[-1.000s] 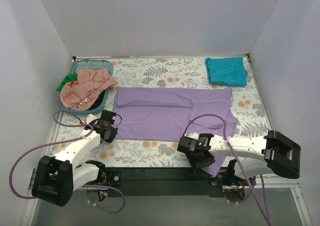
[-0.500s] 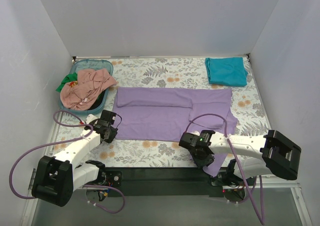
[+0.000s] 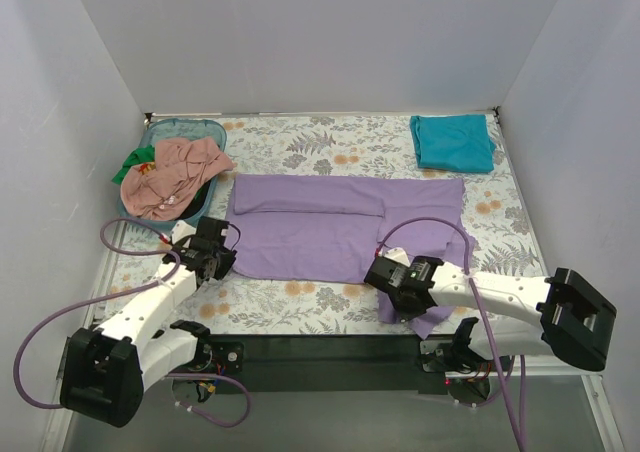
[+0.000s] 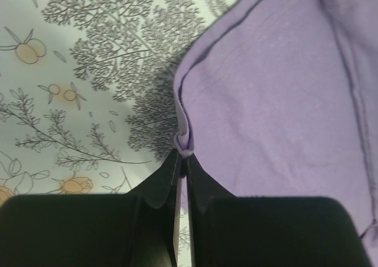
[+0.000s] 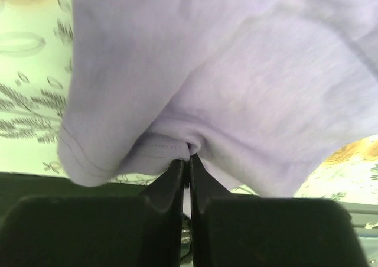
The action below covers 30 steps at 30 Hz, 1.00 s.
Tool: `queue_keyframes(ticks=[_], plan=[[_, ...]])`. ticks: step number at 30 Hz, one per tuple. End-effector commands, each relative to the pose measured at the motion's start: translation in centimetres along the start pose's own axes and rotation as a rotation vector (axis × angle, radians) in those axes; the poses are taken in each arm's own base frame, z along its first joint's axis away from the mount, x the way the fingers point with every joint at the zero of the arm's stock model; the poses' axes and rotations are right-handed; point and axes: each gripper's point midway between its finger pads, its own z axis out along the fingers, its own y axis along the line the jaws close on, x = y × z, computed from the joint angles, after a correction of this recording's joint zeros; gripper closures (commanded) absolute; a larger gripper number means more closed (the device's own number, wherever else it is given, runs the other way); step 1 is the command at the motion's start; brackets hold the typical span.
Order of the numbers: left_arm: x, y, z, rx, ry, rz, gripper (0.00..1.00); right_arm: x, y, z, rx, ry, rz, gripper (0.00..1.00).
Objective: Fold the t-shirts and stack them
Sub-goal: Fold the tshirt
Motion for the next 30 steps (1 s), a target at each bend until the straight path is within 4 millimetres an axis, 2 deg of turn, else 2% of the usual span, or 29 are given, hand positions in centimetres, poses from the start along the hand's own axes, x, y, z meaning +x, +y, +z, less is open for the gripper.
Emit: queue_keyframes(ticks=[1, 7, 11, 17, 20, 21, 23, 26, 27, 30], plan=[[-1.7, -2.7, -1.6, 0.096, -0.045, -0.015, 1.00, -4.5, -0.5, -1.6, 0.036, -0.189, 0.040, 0.93], [-2.1, -3.8, -1.9, 0.119, -0.051, -0.052, 1.00, -7.9, -1.9, -3.4, 0.064, -0.273, 0.097, 0.92], [-3.0, -4.3, -1.7, 0.071, -0.077, -0.040, 1.00, -10.2, -3.1, -4.4, 0.097, -0.307, 0.114, 0.92], [-3.3, -5.7, -0.2, -0.003, -0.067, -0.010, 1.00, -14.3, -6.0, -6.1, 0.154, -0.376, 0.180, 0.91], [-3.7, -5.5, 0.6, -0.076, -0.078, 0.006, 1.00, -16.2, -6.9, -6.6, 0.159, -0.409, 0.178, 0.91], [-4.4, -6.2, 0.5, -0.079, -0.099, -0.010, 1.00, -16.8, -7.1, -6.8, 0.158, -0.420, 0.155, 0.91], [-4.8, -6.1, 0.7, -0.110, -0.111, -0.016, 1.00, -18.4, -7.9, -7.2, 0.158, -0.451, 0.172, 0.91], [-5.5, -7.1, 1.0, -0.112, -0.130, -0.017, 1.00, -20.3, -8.8, -7.3, 0.151, -0.484, 0.160, 0.92], [-5.7, -7.6, 1.1, -0.109, -0.130, -0.019, 1.00, -21.2, -8.5, -7.4, 0.124, -0.506, 0.132, 0.92], [-6.3, -8.1, 1.3, -0.112, -0.140, -0.031, 1.00, -22.6, -9.6, -7.4, 0.129, -0.512, 0.114, 0.93]])
